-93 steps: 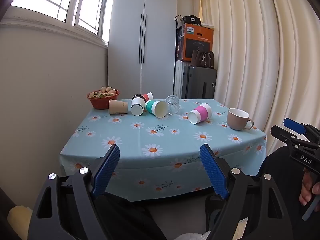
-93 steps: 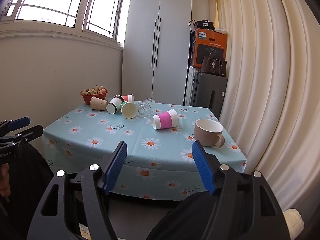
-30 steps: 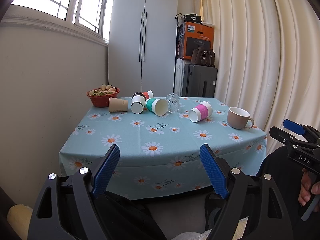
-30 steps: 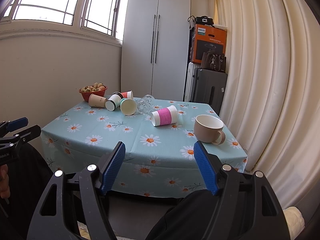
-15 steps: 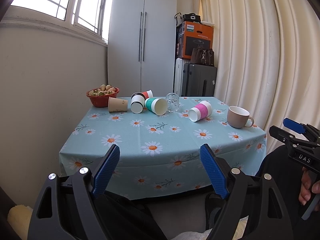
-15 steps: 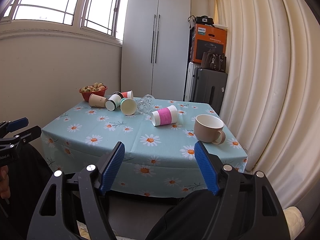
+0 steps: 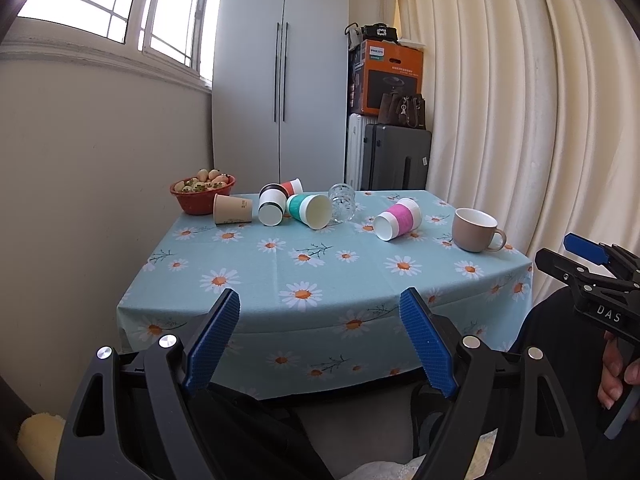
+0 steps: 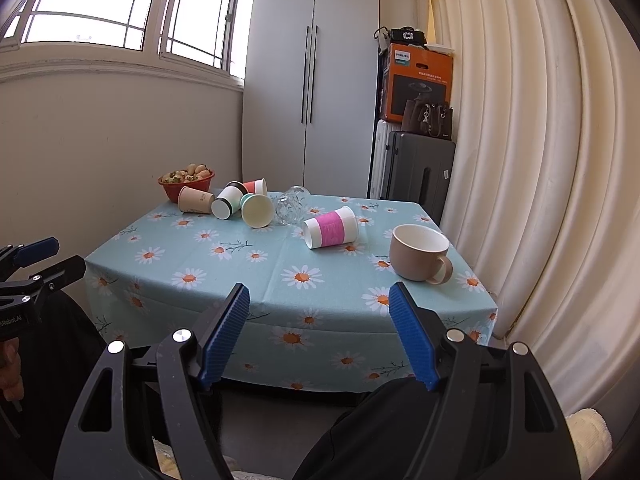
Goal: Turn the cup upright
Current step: 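Reach the right gripper down to the tipped pink-banded paper cup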
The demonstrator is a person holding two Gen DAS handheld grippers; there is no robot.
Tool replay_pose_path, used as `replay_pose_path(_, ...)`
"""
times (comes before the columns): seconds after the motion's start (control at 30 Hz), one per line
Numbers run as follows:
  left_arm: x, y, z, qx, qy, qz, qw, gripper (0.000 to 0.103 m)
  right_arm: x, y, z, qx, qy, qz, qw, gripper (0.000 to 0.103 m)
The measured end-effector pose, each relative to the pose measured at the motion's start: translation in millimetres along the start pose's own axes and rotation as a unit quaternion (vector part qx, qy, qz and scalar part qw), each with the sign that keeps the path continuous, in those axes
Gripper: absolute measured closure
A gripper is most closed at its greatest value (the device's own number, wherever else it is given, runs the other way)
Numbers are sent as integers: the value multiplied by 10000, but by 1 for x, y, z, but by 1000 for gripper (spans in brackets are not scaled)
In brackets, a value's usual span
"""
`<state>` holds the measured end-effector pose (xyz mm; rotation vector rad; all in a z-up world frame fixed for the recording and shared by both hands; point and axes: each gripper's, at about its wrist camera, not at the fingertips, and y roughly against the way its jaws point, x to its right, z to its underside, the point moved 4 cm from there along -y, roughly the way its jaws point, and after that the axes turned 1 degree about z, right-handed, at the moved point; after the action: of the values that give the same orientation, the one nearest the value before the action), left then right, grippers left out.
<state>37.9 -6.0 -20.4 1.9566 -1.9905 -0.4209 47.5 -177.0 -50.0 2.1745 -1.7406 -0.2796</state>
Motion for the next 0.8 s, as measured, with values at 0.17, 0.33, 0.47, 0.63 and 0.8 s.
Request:
replay_pose_path(0.17,7,-6,-7,-128,-37,182,9997,23,0,-4,-5,-124,-181,-107,9997,31)
replay_pose_path(0.33,11,-28,-18,-317,60,502,9982,23,8,-31,-18,-446,-617,-312,9966,27)
replay_pose_path(0.47,8,-56,-32,-498,189,752,9957,23,21,-65,-32,-780,-1149,-506,9890,24)
replay_pose_path(0.63,3,-95,-53,-699,325,945,9925,23,38,-115,-50,-1204,-1825,-749,9729,24)
replay_pose_path(0.8,3,-137,-76,-824,204,1060,9907,23,39,-165,-65,-1353,-1787,-680,9722,24)
